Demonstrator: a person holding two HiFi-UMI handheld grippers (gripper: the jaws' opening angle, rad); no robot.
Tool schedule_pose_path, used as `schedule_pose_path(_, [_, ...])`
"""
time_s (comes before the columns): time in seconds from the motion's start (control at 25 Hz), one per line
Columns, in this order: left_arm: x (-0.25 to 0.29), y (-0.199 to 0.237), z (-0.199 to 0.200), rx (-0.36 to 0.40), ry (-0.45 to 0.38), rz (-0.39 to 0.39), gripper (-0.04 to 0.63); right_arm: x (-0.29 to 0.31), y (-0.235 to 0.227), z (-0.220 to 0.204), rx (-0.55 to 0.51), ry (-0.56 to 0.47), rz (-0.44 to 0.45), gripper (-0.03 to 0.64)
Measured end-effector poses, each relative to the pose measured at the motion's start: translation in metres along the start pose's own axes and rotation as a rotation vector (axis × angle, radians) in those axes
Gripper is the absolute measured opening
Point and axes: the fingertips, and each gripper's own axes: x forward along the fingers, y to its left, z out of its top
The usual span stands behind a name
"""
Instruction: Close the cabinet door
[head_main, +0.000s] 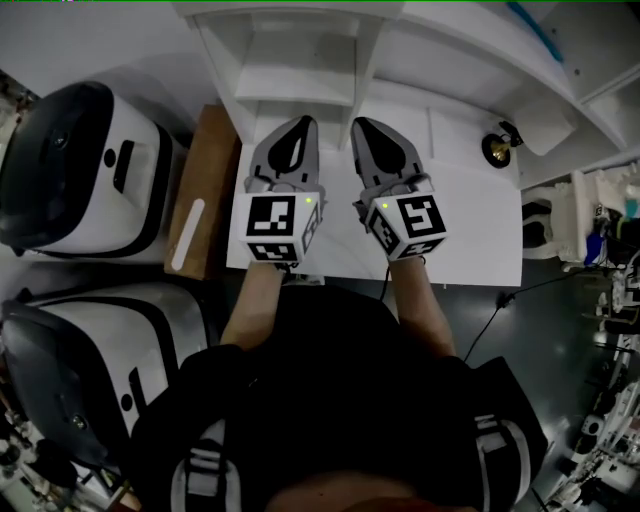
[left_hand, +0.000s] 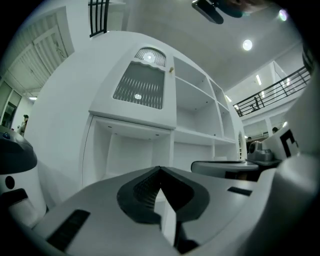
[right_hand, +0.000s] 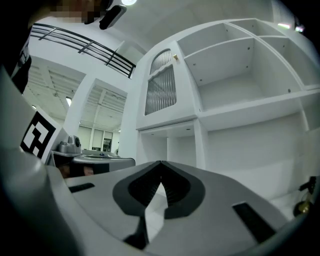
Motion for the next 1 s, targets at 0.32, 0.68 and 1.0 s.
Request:
schedule_pose_path(0.32, [0.001,-0.005,-0.003,0.008,-0.007,0.021,0.011,0.005,0.000,-0.007,0.003,0.004,0.024,0.018])
schedule_pose_path(0.68, [0.019,-0.012,-0.001,-0.003,-0.019,0.006,0.011,0.011,-0.009,-0.010,-0.017,0.016,0.035,0.019])
schedule_pose_path(1.0, [0.037,-0.014,-0.009,-0.013,0.003,-0.014,0.011,0.020,-0.022,-0.009,-0.016,0.009,0.036,0.018])
